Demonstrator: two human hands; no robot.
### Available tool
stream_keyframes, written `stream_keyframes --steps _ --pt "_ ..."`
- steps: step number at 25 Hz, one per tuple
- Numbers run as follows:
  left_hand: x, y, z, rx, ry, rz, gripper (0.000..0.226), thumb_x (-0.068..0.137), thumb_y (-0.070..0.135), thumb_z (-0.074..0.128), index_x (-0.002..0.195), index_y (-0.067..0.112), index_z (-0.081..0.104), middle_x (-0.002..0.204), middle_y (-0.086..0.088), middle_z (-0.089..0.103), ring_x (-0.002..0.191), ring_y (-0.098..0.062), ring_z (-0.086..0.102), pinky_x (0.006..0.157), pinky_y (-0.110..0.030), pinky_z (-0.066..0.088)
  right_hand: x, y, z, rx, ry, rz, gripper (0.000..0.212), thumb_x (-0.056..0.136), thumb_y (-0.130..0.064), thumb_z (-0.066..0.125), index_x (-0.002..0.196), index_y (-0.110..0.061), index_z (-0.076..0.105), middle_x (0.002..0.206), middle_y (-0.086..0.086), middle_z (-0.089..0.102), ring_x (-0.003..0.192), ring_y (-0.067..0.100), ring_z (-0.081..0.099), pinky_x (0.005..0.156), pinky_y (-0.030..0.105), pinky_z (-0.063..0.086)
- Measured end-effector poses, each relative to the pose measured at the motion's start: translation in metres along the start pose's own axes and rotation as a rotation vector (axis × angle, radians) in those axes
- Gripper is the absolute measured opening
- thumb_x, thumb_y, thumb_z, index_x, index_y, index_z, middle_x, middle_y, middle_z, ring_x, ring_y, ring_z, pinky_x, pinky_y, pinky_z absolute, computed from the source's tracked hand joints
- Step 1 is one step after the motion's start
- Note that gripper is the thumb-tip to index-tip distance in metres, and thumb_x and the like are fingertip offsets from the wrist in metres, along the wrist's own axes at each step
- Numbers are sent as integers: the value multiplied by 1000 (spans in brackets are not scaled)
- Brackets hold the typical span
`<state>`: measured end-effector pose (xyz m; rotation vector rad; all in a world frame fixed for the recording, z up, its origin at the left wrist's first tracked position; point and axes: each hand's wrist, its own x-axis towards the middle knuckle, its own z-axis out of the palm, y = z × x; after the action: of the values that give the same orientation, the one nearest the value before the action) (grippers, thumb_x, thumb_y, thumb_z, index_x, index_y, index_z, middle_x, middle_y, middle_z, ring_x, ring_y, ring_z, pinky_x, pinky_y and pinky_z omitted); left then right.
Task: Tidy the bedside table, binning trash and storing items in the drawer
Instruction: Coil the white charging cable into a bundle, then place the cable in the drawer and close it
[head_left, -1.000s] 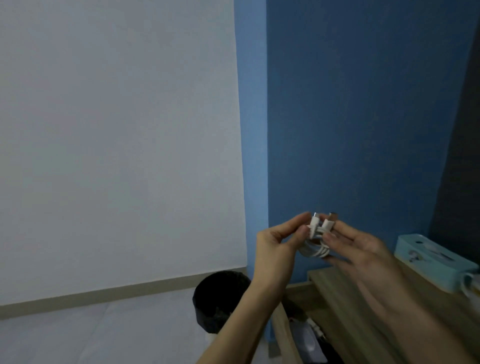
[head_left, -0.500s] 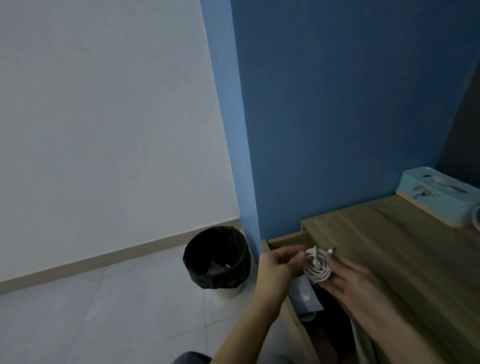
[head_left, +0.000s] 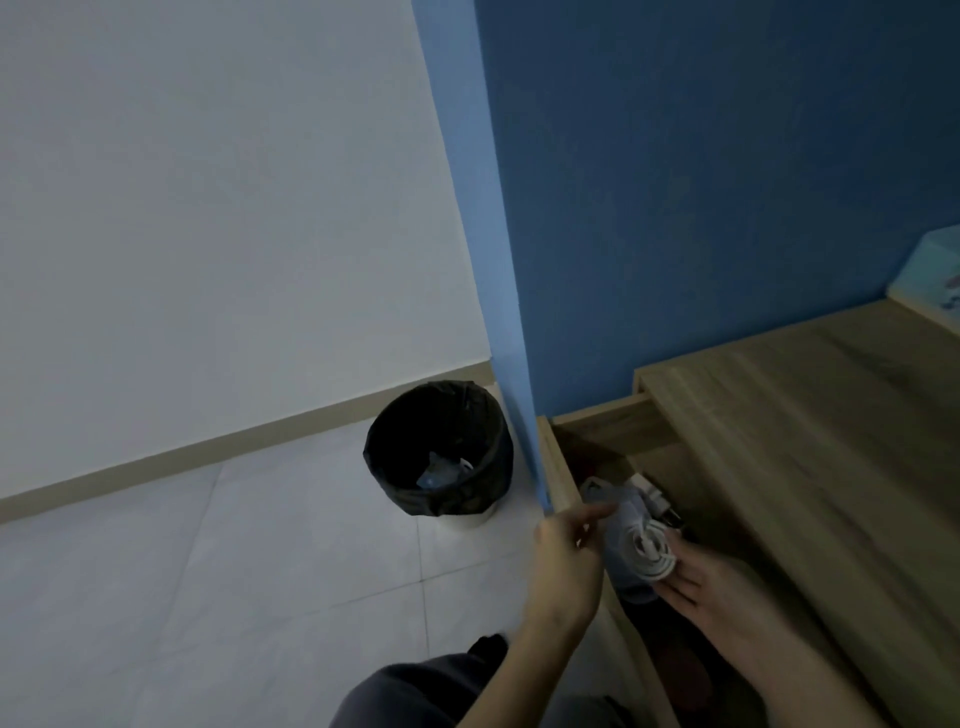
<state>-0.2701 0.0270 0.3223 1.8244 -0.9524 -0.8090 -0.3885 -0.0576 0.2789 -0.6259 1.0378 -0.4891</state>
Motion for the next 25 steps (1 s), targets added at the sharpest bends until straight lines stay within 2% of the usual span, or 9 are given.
stream_keyframes --steps 3,6,10,13,15,18,20,22,25 --pt "7 -17 4 -3 4 -22 38 95 1 40 122 19 61 131 3 58 125 -4 48 89 0 36 21 11 -1 28 62 83 32 85 -16 58 115 -4 57 100 14 63 93 26 57 82 35 45" --pt "13 -30 8 -56 -6 -45 39 94 1 42 120 23 62 128 3 61 122 -4 52 94 -8 42 40 19 -1 45 90 84 30 84 -14 59 112 -2 58 101 16 63 92 26 58 70 32 46" --pt "18 -46 16 -110 4 -92 39 93 1 44 116 28 61 127 2 63 119 -6 55 101 -26 46 68 34 -3 1 182 48 37 82 -12 64 116 1 59 112 20 62 105 32 57 72 34 49" --pt "19 -56 23 -78 -2 -87 38 91 -2 46 117 20 64 131 8 58 126 -7 50 103 -23 44 82 44 -1 -91 350 20 28 79 -10 68 104 4 63 111 25 63 98 35 59 74 42 51" --pt "19 -65 28 52 29 11 41 89 0 50 122 23 61 141 16 45 136 -2 36 111 -22 35 83 46 5 -278 468 -68 25 79 -14 70 94 5 67 101 25 67 87 34 62 72 39 51" --pt "16 -78 41 342 -10 137 59 92 14 51 145 29 29 159 15 -3 145 -1 -8 120 -25 8 78 47 10 -583 492 -257 28 81 -21 68 84 7 70 75 15 64 60 22 55 50 23 37" --pt "17 -82 47 476 -61 118 70 97 27 43 150 25 -2 154 10 -28 143 -7 -22 121 -30 2 77 47 8 -631 472 -284 26 84 -24 65 73 0 68 70 11 62 54 15 51 46 21 32" --pt "19 -81 50 524 -107 80 73 99 34 35 146 23 -19 150 6 -37 142 -10 -26 121 -34 2 77 46 5 -627 435 -278 23 84 -25 65 71 -6 65 77 16 67 61 21 56 50 23 36" --pt "21 -81 51 527 -145 52 75 99 36 34 138 24 -30 146 5 -42 142 -13 -27 121 -39 4 75 46 3 -583 380 -255 26 85 -23 63 95 0 67 95 19 67 77 24 57 64 27 40"
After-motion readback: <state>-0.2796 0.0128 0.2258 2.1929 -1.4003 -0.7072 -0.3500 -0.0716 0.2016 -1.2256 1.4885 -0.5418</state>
